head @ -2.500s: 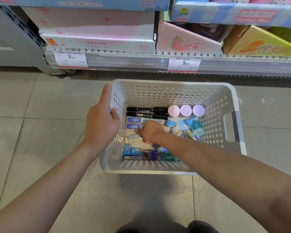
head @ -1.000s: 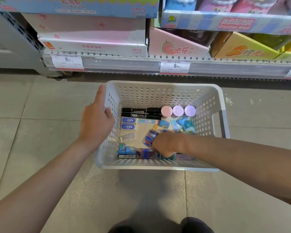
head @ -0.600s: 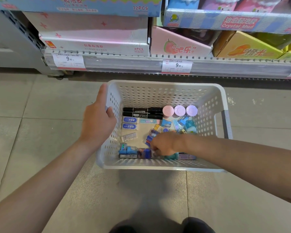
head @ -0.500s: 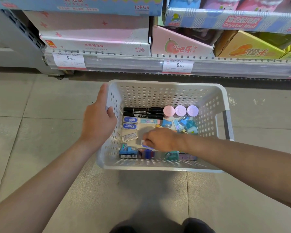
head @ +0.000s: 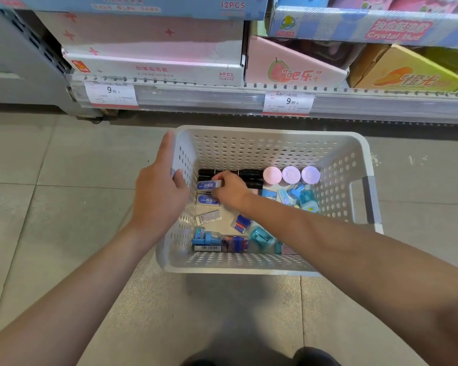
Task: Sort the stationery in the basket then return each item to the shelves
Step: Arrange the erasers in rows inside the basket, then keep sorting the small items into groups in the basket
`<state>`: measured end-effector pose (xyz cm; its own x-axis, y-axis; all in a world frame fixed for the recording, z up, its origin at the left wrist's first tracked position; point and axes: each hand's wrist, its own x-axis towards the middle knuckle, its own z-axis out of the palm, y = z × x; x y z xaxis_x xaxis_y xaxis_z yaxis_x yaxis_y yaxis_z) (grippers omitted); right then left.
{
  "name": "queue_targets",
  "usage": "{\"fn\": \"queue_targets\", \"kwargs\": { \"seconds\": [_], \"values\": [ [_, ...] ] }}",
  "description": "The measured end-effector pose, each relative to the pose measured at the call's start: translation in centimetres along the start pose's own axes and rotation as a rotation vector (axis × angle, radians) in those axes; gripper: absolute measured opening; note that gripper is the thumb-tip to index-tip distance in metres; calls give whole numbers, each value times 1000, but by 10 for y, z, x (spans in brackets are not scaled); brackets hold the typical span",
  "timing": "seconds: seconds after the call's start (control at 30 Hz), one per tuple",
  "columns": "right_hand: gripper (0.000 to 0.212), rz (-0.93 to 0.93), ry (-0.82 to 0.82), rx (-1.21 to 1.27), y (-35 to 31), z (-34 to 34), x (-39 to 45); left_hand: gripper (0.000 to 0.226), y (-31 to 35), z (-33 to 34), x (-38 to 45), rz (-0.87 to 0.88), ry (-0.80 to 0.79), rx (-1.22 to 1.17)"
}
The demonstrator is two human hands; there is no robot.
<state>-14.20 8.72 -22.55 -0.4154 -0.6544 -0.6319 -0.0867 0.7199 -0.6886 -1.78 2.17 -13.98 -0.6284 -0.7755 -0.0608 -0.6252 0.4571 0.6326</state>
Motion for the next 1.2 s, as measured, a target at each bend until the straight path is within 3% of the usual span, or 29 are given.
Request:
{"fn": "queue_targets", "kwargs": {
  "seconds": [0.23,0.47,0.63,0.73,0.87,1.03,1.2],
  "values": [
    [32,-288,212,-639,9,1,0,67,1,-1,0,-8,1,2],
    [29,-314,193,-629,14,4,-2,66,1,0,0,-22,8,13],
    [25,-368,71,-652,7,-25,-17,65,5,0,-1,-17,14,14],
    [18,-366,-225,-715,-2,-65,-31,65,5,0,-1,-22,7,5],
    [29,-200,-515,-1073,3,-103,-49,64,5,0,-1,-27,-14,-18],
    [39,-177,-489,-1484,32,-108,-63,63,3,-1,-1,-22,-3,-14],
    [48,-197,-478,-1605,35,-110,-64,62,5,-1,-1,-11,3,-12]
  ]
}}
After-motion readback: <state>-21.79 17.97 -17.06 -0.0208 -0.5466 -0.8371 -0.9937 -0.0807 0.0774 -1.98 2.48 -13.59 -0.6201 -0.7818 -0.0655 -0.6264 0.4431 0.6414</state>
